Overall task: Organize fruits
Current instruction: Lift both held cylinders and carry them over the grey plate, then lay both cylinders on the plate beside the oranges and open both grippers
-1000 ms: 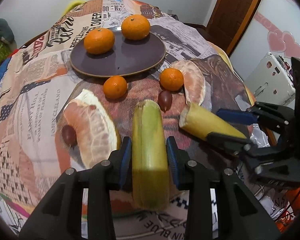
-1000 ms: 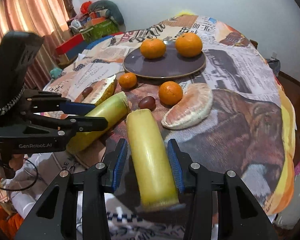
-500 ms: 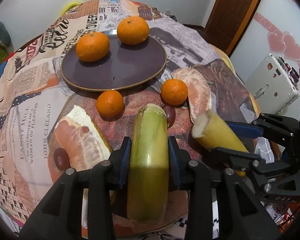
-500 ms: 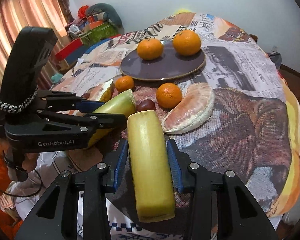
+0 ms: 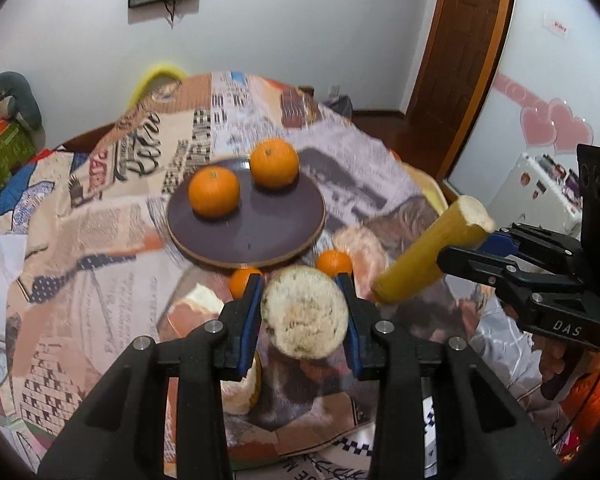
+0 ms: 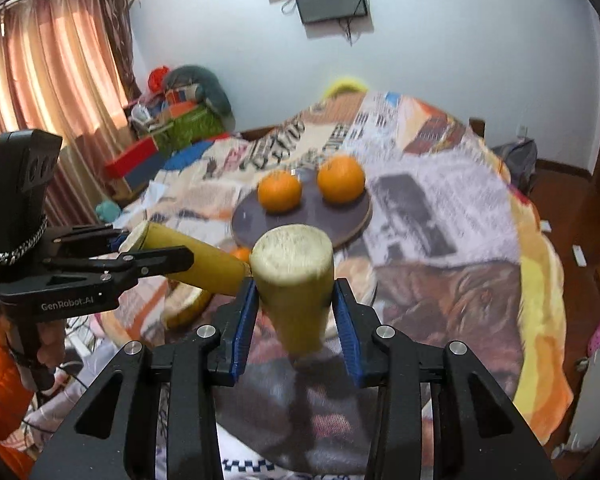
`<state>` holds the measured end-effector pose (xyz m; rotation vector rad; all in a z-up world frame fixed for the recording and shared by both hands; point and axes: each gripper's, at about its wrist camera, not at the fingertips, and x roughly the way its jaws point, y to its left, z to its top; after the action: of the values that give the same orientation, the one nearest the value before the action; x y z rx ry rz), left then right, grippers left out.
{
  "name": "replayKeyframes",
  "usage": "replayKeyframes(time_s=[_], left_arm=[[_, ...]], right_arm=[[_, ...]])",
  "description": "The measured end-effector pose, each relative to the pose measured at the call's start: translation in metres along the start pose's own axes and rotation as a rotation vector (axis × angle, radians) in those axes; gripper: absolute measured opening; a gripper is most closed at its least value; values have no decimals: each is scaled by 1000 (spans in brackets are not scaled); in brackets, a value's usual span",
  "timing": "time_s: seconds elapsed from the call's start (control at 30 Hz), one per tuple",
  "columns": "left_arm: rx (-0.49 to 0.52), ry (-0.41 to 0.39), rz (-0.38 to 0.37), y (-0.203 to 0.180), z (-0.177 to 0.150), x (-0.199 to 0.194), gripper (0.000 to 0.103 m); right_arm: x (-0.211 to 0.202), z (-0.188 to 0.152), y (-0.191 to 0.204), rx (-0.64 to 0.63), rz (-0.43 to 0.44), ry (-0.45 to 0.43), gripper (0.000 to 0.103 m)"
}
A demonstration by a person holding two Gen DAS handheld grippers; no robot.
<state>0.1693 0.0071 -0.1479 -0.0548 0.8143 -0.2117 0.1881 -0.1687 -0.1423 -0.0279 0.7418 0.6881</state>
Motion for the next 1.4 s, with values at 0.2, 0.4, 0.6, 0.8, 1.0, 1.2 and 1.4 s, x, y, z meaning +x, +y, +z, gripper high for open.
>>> replayKeyframes(time_s=[0.2, 0.4, 0.6, 0.8, 1.0, 1.2, 1.4], left_arm=[[-27, -60, 4, 7, 20, -6, 35], [-45, -84, 11, 18, 32, -2, 35], [-68, -85, 20, 33, 40, 10, 35], [-97, -75, 33, 53, 47, 26, 35], [-143, -39, 47, 78, 48, 50, 35], [-192, -18, 26, 97, 49, 69, 35], [-217, -34, 34, 108, 57, 84, 35]], right_arm=[[0, 24, -4, 6, -8, -71, 35], [7, 40, -4, -3, -13, -108, 35], [22, 49, -6, -9, -6, -104, 35], [45, 54, -8, -13, 3, -72, 35], [71, 58, -7, -27, 10, -28, 35], [97, 59, -7, -45, 25, 18, 35], [119, 64, -5, -68, 34, 41, 35]])
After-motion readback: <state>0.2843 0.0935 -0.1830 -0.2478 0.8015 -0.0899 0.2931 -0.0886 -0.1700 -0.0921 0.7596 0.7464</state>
